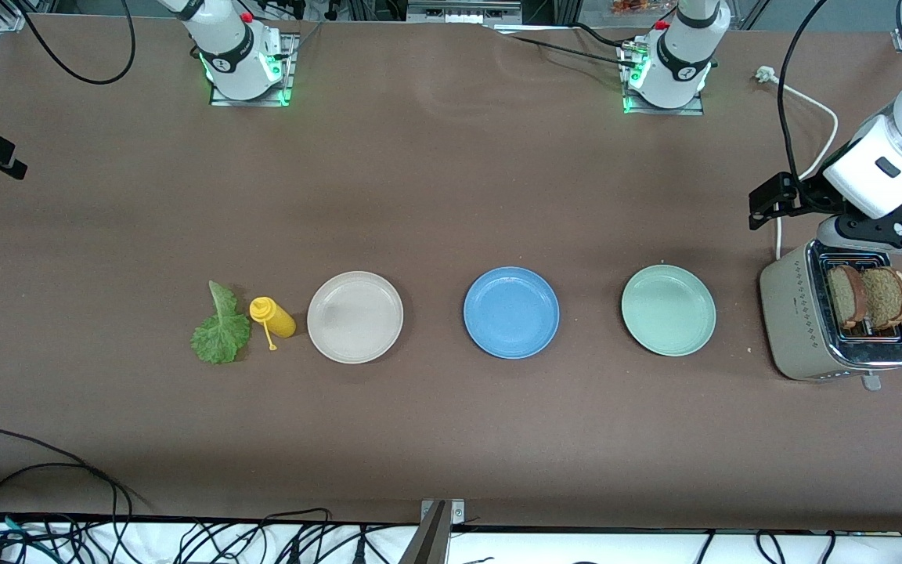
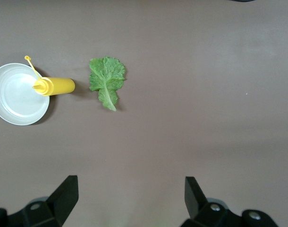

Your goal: Make sandwich in blue plate with both arms

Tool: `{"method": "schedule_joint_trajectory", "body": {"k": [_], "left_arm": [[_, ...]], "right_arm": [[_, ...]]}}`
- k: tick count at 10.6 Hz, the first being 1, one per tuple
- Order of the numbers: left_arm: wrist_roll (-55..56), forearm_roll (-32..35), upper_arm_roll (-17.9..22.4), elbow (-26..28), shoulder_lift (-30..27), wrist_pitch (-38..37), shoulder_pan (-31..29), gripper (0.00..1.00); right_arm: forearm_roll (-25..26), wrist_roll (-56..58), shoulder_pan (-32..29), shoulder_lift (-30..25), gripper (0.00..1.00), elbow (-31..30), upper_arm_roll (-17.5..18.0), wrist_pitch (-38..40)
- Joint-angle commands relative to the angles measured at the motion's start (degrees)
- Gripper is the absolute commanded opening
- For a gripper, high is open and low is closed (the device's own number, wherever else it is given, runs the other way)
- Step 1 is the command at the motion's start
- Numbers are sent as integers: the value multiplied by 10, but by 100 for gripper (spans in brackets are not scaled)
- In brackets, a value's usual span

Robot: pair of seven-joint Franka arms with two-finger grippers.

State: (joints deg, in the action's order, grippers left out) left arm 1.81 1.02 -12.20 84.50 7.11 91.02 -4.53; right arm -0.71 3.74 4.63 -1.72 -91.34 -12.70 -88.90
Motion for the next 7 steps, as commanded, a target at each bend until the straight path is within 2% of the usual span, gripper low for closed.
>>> {"method": "schedule_joint_trajectory", "body": {"k": [1,7], "left_arm": [[-8,-12,-1,-9,0,-10,-5,100],[-8,-12,-1,-9,0,-10,-5,100]], "right_arm": [[-14,10,-1,5,100,14,-15,7],[-15,11,-1,3,100,14,-19,9]]}}
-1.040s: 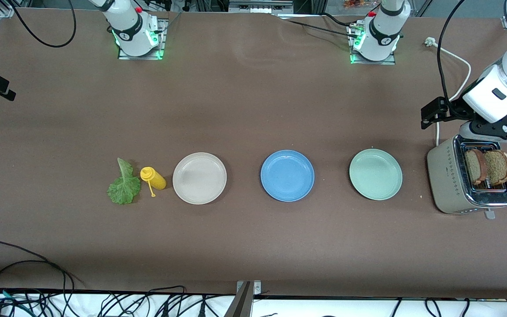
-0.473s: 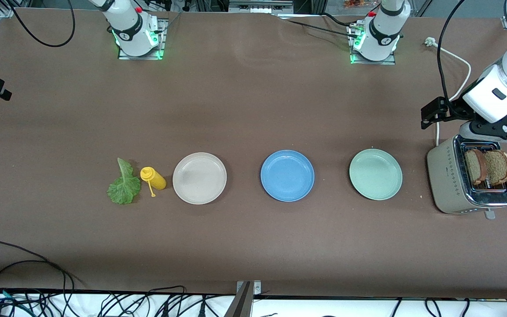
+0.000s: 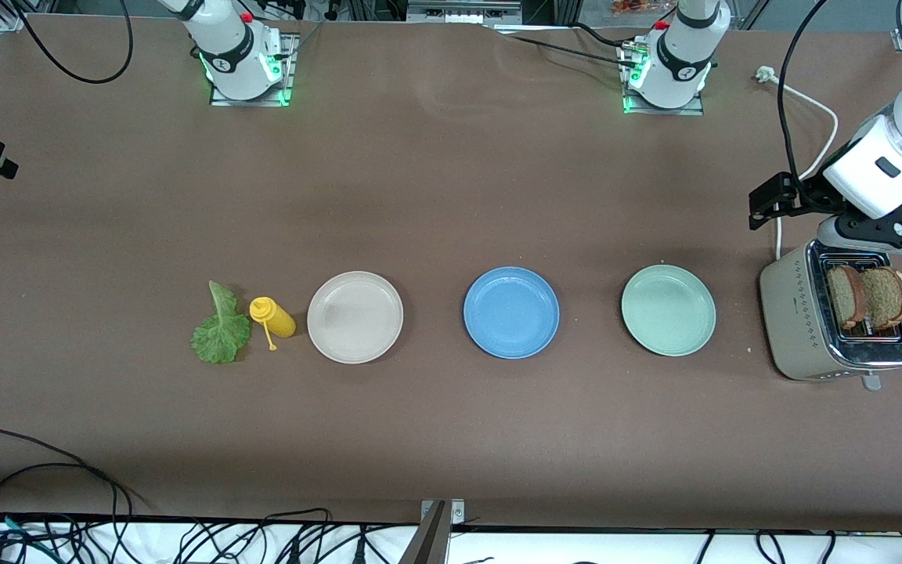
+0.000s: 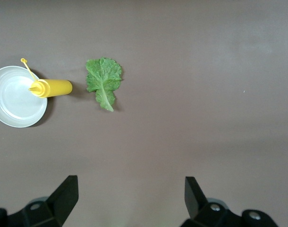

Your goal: Make sandwich in blue plate with both arms

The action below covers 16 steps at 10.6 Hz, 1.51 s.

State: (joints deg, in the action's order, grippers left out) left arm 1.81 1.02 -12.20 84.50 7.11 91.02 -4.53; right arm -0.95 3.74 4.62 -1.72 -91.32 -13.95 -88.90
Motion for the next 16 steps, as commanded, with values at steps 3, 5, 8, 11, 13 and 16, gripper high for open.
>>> {"method": "schedule_joint_trajectory", "body": {"k": [3,5,8,11,13,16], "left_arm": [[-8,-12,-2,-8,0,-10,-4,100],[-8,-12,-1,-9,0,-10,-5,100],[-8,-12,-2,-8,0,-10,-5,100],[-8,-11,-1,-8,0,-9,-5,100],[-8,-11,-1,-8,0,-10,-5,100],[-8,-12,-1,-8,0,-10,-5,100]], "right_arm": [[-12,12,-1,3,100,15,-8,7],[-12,13,-1,3,100,15,-9,10],[-12,12,-1,2,100,15,-16,6],[-12,12,-1,2,100,15,-13,8],[-13,12,-1,2,100,15,-15,8],[-13,12,0,2,100,15,-13,13]]}}
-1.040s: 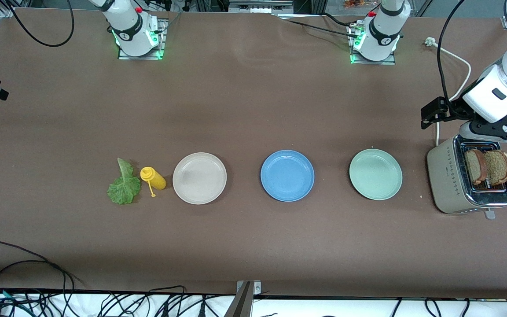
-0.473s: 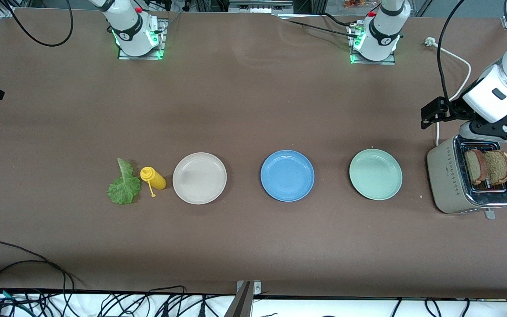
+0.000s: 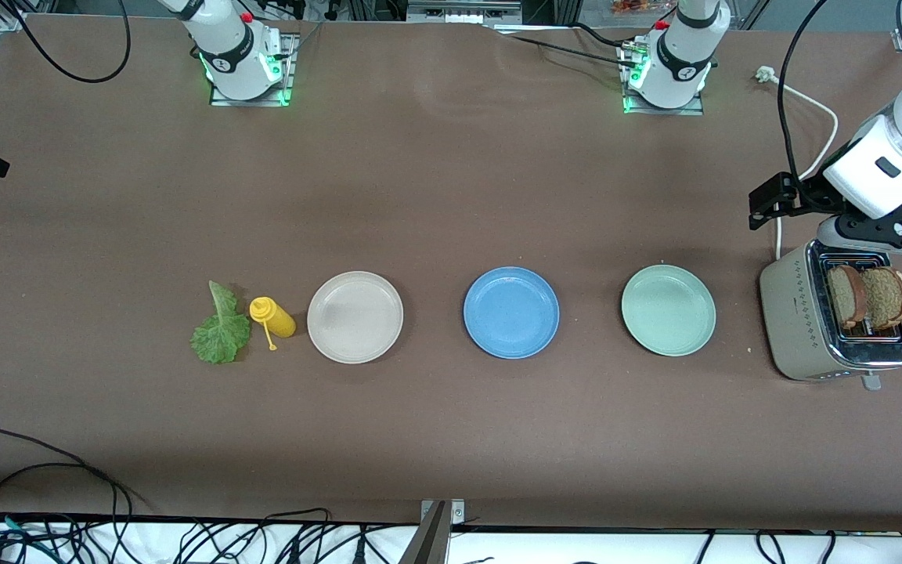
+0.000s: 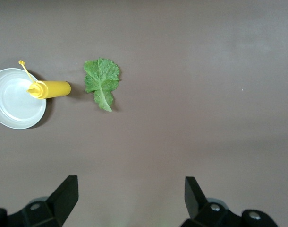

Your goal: Make sandwich in blue plate with both arms

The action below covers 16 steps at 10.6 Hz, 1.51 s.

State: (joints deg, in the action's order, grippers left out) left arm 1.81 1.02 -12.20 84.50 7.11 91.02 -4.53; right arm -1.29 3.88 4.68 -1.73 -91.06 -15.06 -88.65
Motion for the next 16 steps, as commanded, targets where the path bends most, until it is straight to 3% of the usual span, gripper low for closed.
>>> {"method": "schedule_joint_trajectory", "body": {"k": [1,16], "left_arm": [[-8,-12,-1,-9,0,-10,-5,100],[-8,-11,-1,-7,0,-10,-5,100]], "right_arm": [[-10,10,0,2,100,11,-2,11],[-16,13,0,0,100,12,-5,23]]}}
